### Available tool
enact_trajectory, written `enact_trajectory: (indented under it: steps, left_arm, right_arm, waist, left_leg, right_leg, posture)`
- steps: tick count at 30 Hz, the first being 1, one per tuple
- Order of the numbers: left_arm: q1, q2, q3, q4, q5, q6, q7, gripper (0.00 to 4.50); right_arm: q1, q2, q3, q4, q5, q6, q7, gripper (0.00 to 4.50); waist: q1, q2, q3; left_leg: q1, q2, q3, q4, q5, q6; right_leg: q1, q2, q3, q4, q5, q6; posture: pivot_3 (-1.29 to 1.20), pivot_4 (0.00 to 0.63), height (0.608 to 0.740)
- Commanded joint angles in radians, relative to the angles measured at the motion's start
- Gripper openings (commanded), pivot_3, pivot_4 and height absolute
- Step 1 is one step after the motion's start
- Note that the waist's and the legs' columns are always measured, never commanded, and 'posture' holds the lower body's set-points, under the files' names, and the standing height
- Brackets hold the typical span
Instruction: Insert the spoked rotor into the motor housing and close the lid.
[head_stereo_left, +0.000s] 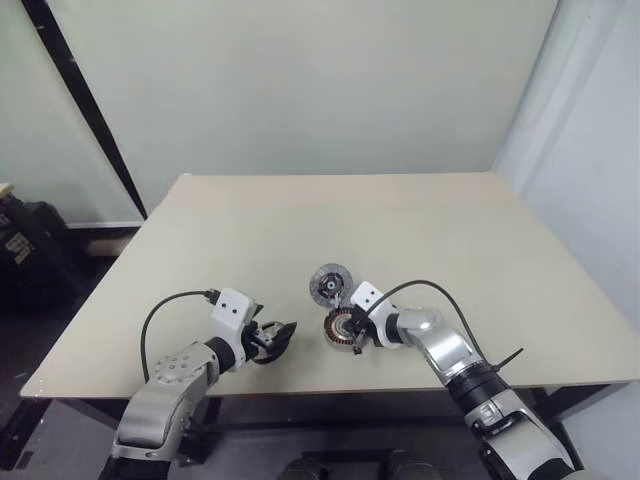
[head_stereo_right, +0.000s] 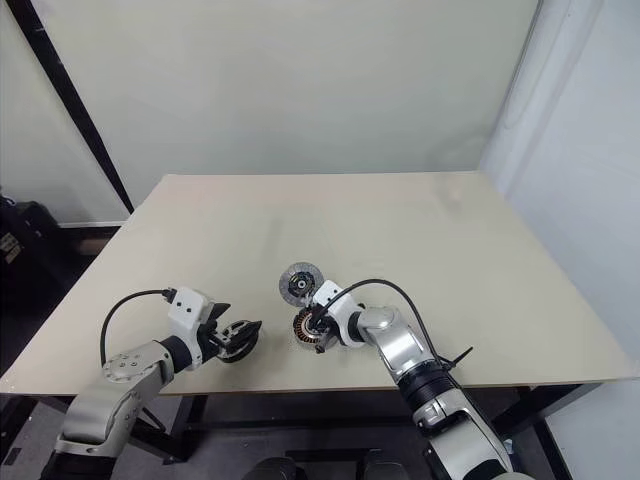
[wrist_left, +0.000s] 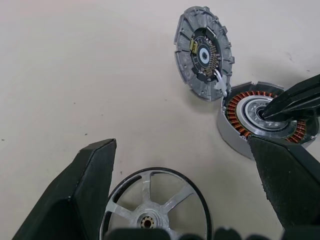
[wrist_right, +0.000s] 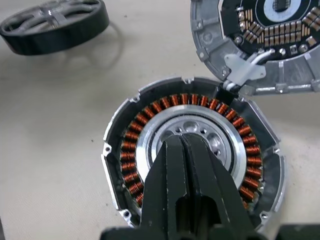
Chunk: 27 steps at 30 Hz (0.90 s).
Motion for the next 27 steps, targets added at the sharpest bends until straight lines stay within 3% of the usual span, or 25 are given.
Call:
enact_trajectory:
  steps: [1,11,18,21,27]
  left_arm:
    - [-0.012,0.003,0.01,-0.023,0.01,-0.019,-0.004,4.5]
    - [-0.01,0.004,0.012,-0.024,0.01,-0.02,-0.006,4.5]
    - [-0.001,0.005,0.025,-0.03,0.001,-0.013,-0.003,4.5]
    - [0.002,0.006,0.027,-0.032,0.0,-0.01,-0.004,4.5]
    - [0.008,0.002,0.036,-0.038,-0.007,-0.006,0.001,4.5]
  right_arm:
    - [-0.015,-0.002,-0.024,-0.052,0.018,-0.006,-0.009,0.03]
    - [-0.005,-0.005,-0.112,-0.119,0.061,-0.023,-0.076,0.03]
    - [0.046,-0.029,-0.089,-0.16,0.054,-0.011,-0.065,0.03]
    - [0.059,-0.027,-0.095,-0.167,0.051,-0.038,-0.094,0.93]
    - [0.052,-0.043,-0.08,-0.183,0.057,-0.02,-0.071,3.13]
  waist:
    - [0.0,0.0,0.0]
    - [0.0,0.0,0.0]
    - [0.0,0.0,0.0]
    - [0.0,0.0,0.0]
    - [0.0,0.0,0.0]
  left_leg:
    - [0.0,0.0,0.0,0.0,0.0,0.0]
    - [0.0,0.0,0.0,0.0,0.0,0.0]
    - [0.0,0.0,0.0,-0.001,0.0,0.0]
    - [-0.001,0.0,0.0,0.0,0.0,0.0]
    - [0.0,0.0,0.001,0.0,0.0,0.0]
  right_leg:
    - [0.0,0.0,0.0,0.0,0.0,0.0]
    - [0.0,0.0,0.0,0.0,0.0,0.0]
    - [-0.001,0.0,0.0,0.0,0.0,0.0]
    - [-0.001,0.0,0.0,0.0,0.0,0.0]
    - [0.0,0.0,0.0,0.0,-0.001,-0.001]
  posture:
    - [0.0,0.0,0.74]
    - [0.0,0.0,0.74]
    - [0.0,0.0,0.74]
    - [0.0,0.0,0.74]
    - [0.0,0.0,0.74]
